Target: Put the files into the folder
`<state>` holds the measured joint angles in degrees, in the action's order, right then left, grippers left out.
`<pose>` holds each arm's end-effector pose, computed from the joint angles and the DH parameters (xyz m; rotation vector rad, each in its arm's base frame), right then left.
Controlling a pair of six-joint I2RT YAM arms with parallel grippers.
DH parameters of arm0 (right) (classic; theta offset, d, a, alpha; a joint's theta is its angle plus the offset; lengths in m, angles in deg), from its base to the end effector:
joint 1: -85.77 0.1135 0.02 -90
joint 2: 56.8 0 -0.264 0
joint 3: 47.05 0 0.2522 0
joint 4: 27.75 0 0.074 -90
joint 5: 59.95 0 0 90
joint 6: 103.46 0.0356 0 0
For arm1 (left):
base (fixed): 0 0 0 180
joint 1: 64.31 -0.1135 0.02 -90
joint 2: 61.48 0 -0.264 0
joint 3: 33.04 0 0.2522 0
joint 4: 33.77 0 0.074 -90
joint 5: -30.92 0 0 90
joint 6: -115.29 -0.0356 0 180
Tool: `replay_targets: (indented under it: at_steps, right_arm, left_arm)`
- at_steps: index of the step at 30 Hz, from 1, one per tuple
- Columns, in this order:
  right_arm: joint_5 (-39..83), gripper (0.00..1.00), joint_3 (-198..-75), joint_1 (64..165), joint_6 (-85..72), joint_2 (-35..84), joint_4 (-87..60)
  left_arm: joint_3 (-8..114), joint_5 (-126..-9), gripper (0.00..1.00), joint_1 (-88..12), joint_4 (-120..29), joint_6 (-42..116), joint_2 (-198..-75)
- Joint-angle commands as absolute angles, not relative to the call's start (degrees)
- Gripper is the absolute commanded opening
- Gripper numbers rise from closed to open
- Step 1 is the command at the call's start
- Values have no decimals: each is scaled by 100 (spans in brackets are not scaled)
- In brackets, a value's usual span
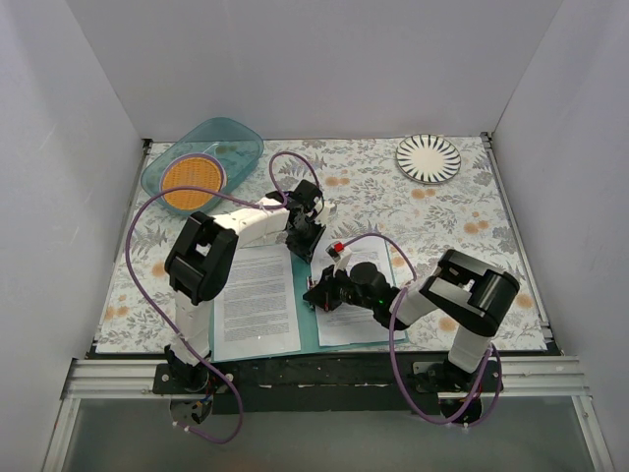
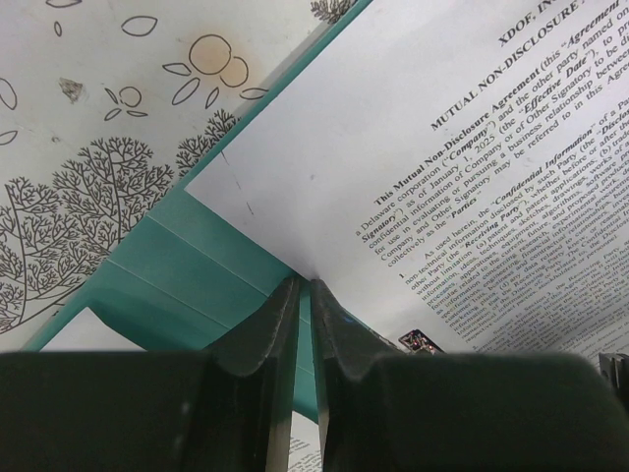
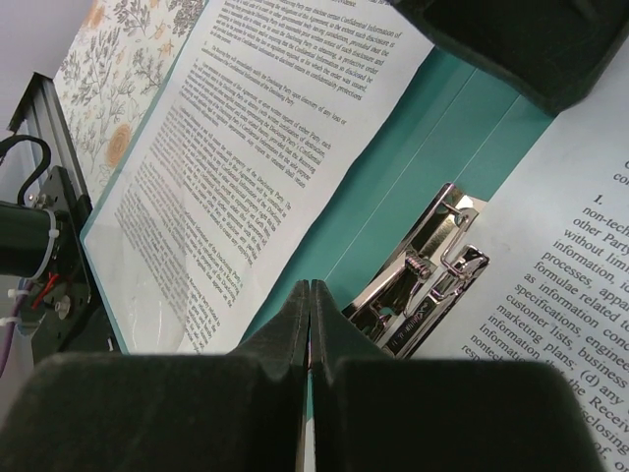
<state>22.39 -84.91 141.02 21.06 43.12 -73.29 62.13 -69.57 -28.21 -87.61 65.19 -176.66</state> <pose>0.1605 0.2397 0.1197 -0.4666 1.9853 1.1696 0.3191 -0.2407 0.1614 -0.0603 2.9940 -0.4782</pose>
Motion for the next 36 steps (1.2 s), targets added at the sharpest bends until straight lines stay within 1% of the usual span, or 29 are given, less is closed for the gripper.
replay_targets:
  at_steps: [1,28,36]
  right_arm:
    - [2170,1,-8147,14097,1923,4726,-6224]
    - [2319,1,-7637,14106,2257,5025,-6399]
    - [2328,1,-7733,14106,2293,5078,-6409]
  left_arm:
    - [6070,-6726,10,-2845,-9086,6440,-18136]
    - [6220,-6752,9,-2845,-9113,6422,-18215]
    - [6211,-6752,9,-2845,-9113,6449,-18215]
